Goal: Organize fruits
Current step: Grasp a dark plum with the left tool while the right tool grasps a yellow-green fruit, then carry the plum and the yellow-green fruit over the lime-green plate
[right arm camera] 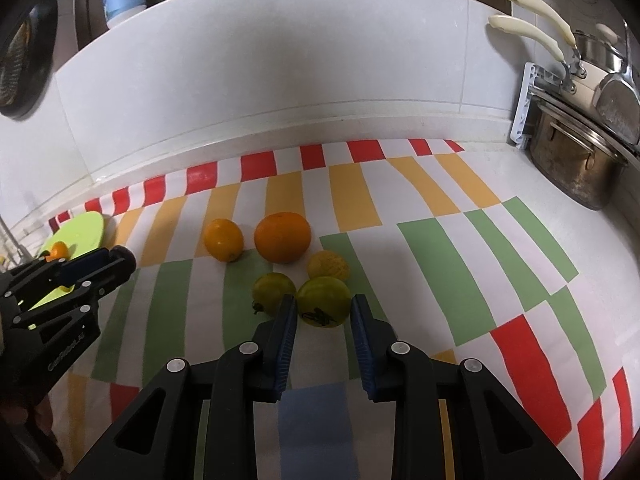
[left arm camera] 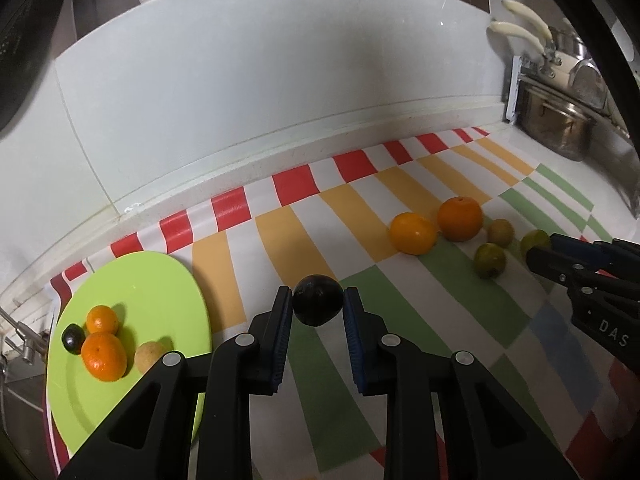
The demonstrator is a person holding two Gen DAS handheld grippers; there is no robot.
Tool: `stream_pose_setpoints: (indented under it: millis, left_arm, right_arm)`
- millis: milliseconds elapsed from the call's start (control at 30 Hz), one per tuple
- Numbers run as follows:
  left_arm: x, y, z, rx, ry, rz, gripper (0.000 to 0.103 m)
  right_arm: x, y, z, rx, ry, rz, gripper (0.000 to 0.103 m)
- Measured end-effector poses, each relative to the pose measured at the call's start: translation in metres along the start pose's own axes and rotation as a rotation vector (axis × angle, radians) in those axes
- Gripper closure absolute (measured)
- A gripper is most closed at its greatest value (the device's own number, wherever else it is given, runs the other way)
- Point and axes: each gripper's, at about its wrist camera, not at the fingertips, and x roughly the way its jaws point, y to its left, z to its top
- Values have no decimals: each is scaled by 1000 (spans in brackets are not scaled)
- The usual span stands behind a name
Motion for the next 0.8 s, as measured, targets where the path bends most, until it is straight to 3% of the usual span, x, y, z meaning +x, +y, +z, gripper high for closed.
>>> stream_pose_setpoints:
  millis: [800]
  left_arm:
    - [-93, 27, -18, -113, -106, 57, 77]
  right_arm:
    - [-69, 49, 2, -123, -114, 112, 74]
